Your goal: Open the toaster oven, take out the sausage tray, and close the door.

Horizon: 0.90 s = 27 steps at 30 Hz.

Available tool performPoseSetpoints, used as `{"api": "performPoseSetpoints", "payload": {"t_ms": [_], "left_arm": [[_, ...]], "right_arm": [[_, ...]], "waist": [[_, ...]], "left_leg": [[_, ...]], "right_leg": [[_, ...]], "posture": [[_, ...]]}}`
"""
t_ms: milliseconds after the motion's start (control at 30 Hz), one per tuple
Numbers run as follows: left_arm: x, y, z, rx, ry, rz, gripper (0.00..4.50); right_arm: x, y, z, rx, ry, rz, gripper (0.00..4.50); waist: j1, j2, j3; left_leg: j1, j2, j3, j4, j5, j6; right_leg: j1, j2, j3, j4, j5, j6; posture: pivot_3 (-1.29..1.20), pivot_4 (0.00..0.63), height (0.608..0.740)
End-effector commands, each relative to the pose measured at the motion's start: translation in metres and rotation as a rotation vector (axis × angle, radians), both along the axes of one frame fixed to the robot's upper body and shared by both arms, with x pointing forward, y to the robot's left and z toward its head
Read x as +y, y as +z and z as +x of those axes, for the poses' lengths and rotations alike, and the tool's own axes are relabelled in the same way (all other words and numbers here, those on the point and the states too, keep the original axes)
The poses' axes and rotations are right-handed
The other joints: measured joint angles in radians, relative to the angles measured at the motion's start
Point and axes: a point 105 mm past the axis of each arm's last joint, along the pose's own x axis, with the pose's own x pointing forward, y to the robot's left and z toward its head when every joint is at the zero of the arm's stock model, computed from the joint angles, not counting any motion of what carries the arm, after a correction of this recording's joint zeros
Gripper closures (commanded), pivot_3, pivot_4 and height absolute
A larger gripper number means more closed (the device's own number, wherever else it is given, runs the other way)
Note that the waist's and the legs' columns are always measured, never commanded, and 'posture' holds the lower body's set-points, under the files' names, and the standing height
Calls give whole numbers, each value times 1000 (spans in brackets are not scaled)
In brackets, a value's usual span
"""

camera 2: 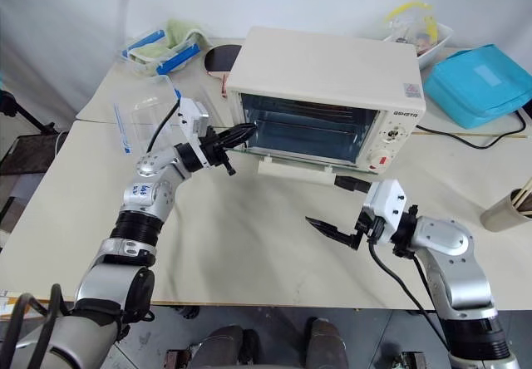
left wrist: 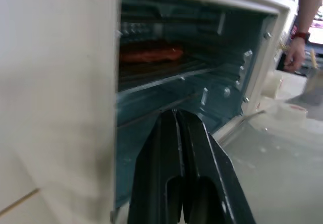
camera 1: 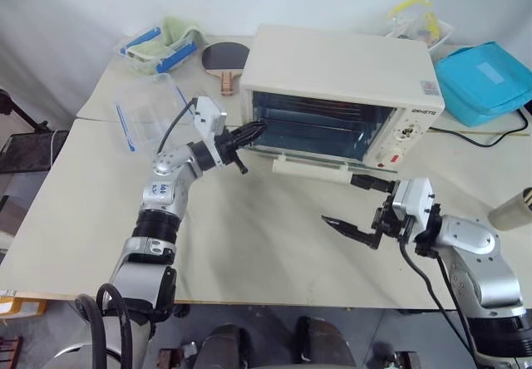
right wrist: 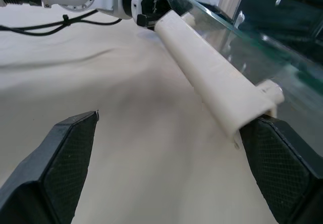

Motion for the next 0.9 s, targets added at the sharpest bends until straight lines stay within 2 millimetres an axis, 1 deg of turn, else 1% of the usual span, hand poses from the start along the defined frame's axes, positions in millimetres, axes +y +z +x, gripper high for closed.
{"api": "performPoseSetpoints", "payload": {"t_ms": [33, 133, 167, 267, 333, 367, 400, 467, 500, 567, 600, 633, 700, 733, 767, 833, 900], "left_arm": [[-6, 1, -6, -39, -59, 29, 4487], [-6, -9, -12, -28, -88, 61, 4487], [-6, -15, -16, -25, -106, 81, 4487], [-4, -28, -25, -25, -138, 133, 4487], [0, -41, -30, -26, -137, 183, 4487], [2, -47, -32, -19, -136, 197, 4487], [4, -52, -33, -15, -126, 204, 4487], [6, -55, -35, -13, -115, 205, 4487], [7, -57, -36, -14, -106, 207, 4487], [11, -60, -39, -13, -78, 192, 4487], [13, -61, -41, -8, -61, 175, 4487], [14, -62, -42, -5, -51, 163, 4487], [22, -64, -46, 7, -7, 131, 4487], [26, -64, -47, 7, 15, 117, 4487], [30, -65, -50, 16, 26, 101, 4313], [37, -64, -58, 22, 33, 78, 3895], [41, -63, -64, 24, 35, 60, 3264]], "right_arm": [[-9, 9, -11, -70, -68, 14, 0], [-31, -7, -27, -34, -198, 12, 0], [-41, -15, -35, -17, -254, 7, 0], [-66, -26, -51, 9, -376, -16, 0], [-85, -24, -56, -19, -472, -54, 0], [-93, -17, -55, -56, -512, -70, 0], [-97, -6, -52, -90, -534, -72, 0], [-99, 4, -50, -123, -548, -68, 0], [-94, 13, -47, -137, -538, -55, 0], [-67, 30, -35, -167, -442, -70, 0], [-51, 34, -26, -179, -411, -97, 0], [-43, 36, -20, -186, -399, -118, 0], [-24, 28, 13, -181, -473, -230, 0], [-14, 30, 23, -200, -481, -234, 0], [1, 32, 35, -235, -460, -233, 0], [22, 39, 52, -314, -448, -219, 0], [34, 42, 65, -351, -466, -219, 0]], "waist": [[3, 0, 0], [19, 0, 0], [21, 0, 0], [24, 0, 0], [22, 0, 0], [20, -1, 0], [16, 0, 0], [12, 0, 0], [12, 0, 0], [10, 0, 0], [8, 0, 0], [11, 0, 0], [-4, 0, -1], [-9, 0, -1], [-9, 0, -1], [-7, 0, -1], [-3, 0, -1]], "left_leg": [[0, 0, 0, 0, 0, 0], [0, 0, -1, 2, 0, 0], [0, 1, 0, 2, 0, 0], [0, 1, 0, 4, 0, 0], [0, 1, 0, 5, 0, 1], [1, 1, 0, 5, 0, 1], [0, 1, 0, 6, 0, 1], [2, 2, 1, 6, 0, 1], [2, 3, 1, 7, 0, 1], [2, 3, 0, 7, 0, 0], [2, 3, 0, 7, 0, 0], [2, 3, 0, 7, 0, 0], [1, 3, 0, 8, -1, 1], [0, 3, -1, 10, -1, 2], [1, 4, 0, 10, -1, 2], [0, 4, -1, 11, -1, 1], [0, 4, -3, 11, -1, 1]], "right_leg": [[0, 0, 0, 0, 0, 0], [1, -1, 0, 0, 0, 0], [1, -1, 0, 0, 0, 0], [2, -1, 1, 1, 0, 1], [2, -1, 2, 1, 1, 1], [3, -1, 2, 1, 1, 1], [2, -1, 3, 1, 1, 1], [2, -1, 5, 3, 1, 2], [2, -1, 4, 4, 1, 1], [2, -1, 4, 4, 1, 1], [2, -1, 4, 4, 1, 1], [1, -2, 5, 5, 1, 1], [1, -3, 4, 5, 1, 1], [1, -3, 3, 6, 1, 1], [1, -2, 4, 6, 1, 1], [0, -3, 3, 9, 0, -1], [-1, -3, 2, 10, -1, -2]], "posture": [[0, 150, 740], [0, 150, 740], [0, 150, 740], [0, 150, 740], [0, 150, 740], [0, 150, 740], [0, 150, 740], [0, 150, 740], [0, 150, 740], [0, 150, 740], [0, 150, 740], [0, 150, 740], [0, 150, 740], [0, 150, 740], [0, 150, 740], [0, 150, 740], [0, 150, 740]]}}
